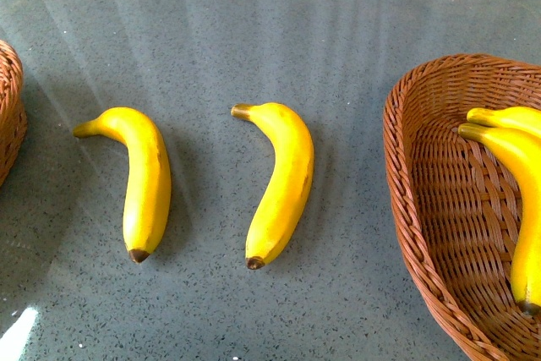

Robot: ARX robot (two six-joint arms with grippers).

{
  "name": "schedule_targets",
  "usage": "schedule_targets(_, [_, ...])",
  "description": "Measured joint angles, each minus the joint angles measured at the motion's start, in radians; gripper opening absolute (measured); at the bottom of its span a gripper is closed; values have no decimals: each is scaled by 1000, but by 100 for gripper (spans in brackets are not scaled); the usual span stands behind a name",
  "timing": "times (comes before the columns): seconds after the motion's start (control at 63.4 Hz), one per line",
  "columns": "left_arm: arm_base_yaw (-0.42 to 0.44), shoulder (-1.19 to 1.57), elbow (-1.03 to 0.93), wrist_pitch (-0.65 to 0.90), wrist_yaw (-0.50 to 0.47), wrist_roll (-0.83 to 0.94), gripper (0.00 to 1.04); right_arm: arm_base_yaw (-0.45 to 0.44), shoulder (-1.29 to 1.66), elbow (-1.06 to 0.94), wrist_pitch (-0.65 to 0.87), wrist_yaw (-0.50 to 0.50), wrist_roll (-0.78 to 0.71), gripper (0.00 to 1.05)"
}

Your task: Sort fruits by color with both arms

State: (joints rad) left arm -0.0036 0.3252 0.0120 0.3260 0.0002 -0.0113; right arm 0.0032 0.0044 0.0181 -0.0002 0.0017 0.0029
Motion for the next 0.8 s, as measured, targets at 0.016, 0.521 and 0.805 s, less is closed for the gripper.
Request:
schedule_targets(0.016, [0, -8, 0, -8, 0, 0, 2, 0, 0, 0, 0, 0, 0, 96])
schedule_targets(0.521, [0, -197, 0, -214, 0, 0, 2, 0, 0, 0, 0, 0, 0, 96])
schedule_targets(0.805, [2, -309, 0, -327, 0, 1, 2, 0, 0, 0, 0, 0, 0, 96])
